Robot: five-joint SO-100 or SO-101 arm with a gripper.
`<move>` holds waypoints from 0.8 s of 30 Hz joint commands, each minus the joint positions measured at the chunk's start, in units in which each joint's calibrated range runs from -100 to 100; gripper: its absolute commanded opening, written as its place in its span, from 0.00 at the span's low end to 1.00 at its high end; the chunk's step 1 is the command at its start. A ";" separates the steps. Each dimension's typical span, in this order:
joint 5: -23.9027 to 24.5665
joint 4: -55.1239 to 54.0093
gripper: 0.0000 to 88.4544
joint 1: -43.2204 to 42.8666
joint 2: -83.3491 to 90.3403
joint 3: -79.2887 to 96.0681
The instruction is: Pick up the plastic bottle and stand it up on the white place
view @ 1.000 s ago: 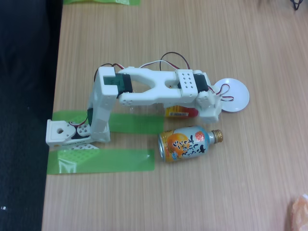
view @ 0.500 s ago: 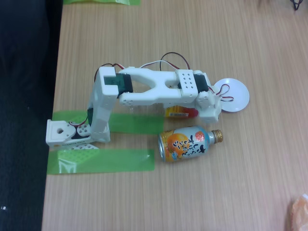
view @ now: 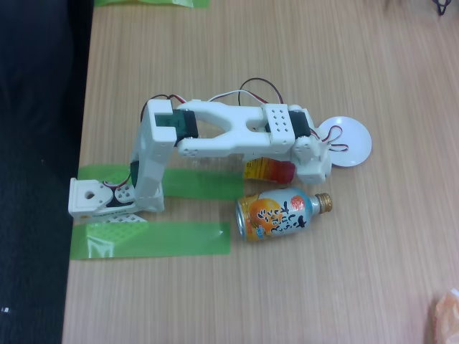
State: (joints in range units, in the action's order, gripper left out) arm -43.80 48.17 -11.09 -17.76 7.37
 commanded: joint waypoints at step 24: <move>0.16 -0.53 0.22 -1.50 7.81 -7.86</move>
State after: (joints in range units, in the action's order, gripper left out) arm -43.80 48.17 -12.44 -14.06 3.03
